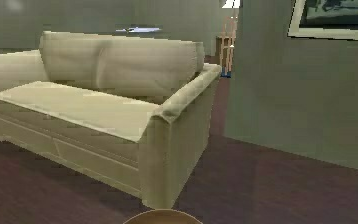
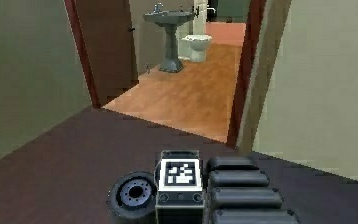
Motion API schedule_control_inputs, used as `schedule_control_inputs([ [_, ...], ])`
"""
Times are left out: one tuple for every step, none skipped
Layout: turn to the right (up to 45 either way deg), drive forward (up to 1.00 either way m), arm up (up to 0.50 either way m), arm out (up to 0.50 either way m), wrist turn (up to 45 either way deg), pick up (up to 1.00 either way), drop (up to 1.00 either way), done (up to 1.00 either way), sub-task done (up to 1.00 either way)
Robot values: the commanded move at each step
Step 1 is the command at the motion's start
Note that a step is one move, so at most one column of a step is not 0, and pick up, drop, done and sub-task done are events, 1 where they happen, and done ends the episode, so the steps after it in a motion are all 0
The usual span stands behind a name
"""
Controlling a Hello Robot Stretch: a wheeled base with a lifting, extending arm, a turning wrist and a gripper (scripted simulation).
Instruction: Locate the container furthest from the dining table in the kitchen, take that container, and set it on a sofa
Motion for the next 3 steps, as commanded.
schedule_control_inputs([
  [27.0, 0.00, 0.00, 0.00, 0.0, 0.00, 0.00, 0.00, 0.00],
  [0.0, 0.20, 0.00, 0.00, 0.0, 0.00, 0.00, 0.00, 0.00],
  [-33.0, 0.00, 0.00, 0.00, 0.0, 0.00, 0.00, 0.00, 0.00],
])
